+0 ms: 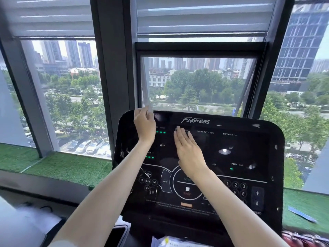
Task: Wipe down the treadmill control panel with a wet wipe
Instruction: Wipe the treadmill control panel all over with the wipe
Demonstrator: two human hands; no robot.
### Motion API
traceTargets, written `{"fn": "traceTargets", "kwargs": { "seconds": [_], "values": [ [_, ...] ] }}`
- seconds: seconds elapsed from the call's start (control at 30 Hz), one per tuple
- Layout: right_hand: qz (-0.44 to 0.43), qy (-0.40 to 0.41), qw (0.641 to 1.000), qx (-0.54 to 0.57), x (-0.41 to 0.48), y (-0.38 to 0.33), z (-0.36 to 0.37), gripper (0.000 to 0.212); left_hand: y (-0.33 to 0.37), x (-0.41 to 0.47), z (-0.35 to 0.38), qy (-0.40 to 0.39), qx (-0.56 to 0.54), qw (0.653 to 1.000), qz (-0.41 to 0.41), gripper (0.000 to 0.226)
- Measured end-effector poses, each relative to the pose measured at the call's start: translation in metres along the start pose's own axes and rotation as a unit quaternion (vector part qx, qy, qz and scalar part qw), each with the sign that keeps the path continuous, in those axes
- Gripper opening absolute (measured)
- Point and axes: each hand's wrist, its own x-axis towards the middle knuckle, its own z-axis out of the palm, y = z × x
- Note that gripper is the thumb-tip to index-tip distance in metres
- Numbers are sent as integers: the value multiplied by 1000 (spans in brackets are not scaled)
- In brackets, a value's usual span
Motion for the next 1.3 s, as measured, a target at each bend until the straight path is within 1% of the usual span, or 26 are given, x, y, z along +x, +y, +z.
{"fn": "traceTargets", "kwargs": {
  "seconds": [0.03,0.13,0.17,0.2,0.27,0.3,0.33,0.37,0.47,0.5,0.53,0.63,0.67,0.77,0.8,0.87,0.93,0.97,1.0,1.07,1.1,1.13,1.2,1.23,1.27,1.3],
  "values": [
    [0,-2,1000,5,0,-1,0,87,3,-3,2,1,9,1000,-2,22],
    [-5,-11,1000,5,-1,1,-2,85,11,-21,11,-158,36,977,139,25],
    [-12,-16,1000,-3,-1,2,-5,84,11,-21,9,-199,35,966,163,26],
    [-24,-11,1000,-1,-1,3,-7,82,10,-16,7,-201,33,966,163,24],
    [-44,-27,998,21,4,7,-12,78,7,-7,4,-96,-2,992,88,20],
    [-55,-44,997,18,8,9,-18,76,7,-7,5,-24,-15,999,32,21],
    [-68,-58,996,16,11,12,-23,75,9,-10,7,8,-20,1000,3,22],
    [-78,-65,995,25,13,17,-27,75,15,-15,12,-5,-15,1000,16,25],
    [-61,-44,994,83,1,33,-32,80,23,-26,22,-160,6,978,134,30],
    [-45,-27,994,94,-8,38,-32,81,24,-23,20,-178,10,974,142,27],
    [-26,-9,995,100,-18,44,-31,81,23,-18,18,-164,5,979,124,25],
    [23,17,995,97,-41,60,-29,82,24,-17,20,-36,-28,999,-3,25],
    [33,18,995,94,-45,64,-29,81,28,-22,25,-42,-25,999,4,27],
    [60,17,994,93,-49,74,-30,79,34,-41,42,-174,6,974,148,28],
    [64,14,993,95,-49,76,-30,79,34,-39,43,-177,11,972,155,27],
    [62,0,993,97,-51,78,-30,79,31,-29,45,-90,0,994,64,28],
    [56,-13,993,99,-53,78,-29,81,37,-29,44,10,-14,999,-42,38],
    [53,-14,993,100,-54,78,-28,81,42,-33,47,-1,-13,999,-29,43],
    [50,-13,994,98,-54,79,-26,81,46,-39,52,-53,0,998,31,43],
    [42,-8,995,88,-55,82,-23,83,47,-49,59,-180,17,971,156,31],
    [38,-7,996,86,-55,83,-22,84,46,-48,59,-201,15,963,180,26],
    [36,-8,995,88,-55,84,-22,84,42,-44,60,-185,7,969,165,24],
    [37,-11,995,90,-55,85,-22,85,39,-37,58,-56,-30,997,45,24],
    [38,-10,995,91,-55,84,-22,85,40,-38,56,-11,-37,999,-5,25],
    [39,-9,995,91,-55,83,-22,85,42,-41,57,-8,-38,999,-7,26],
    [41,-10,995,92,-55,82,-22,85,44,-47,60,-45,-14,998,43,28]
  ]
}}
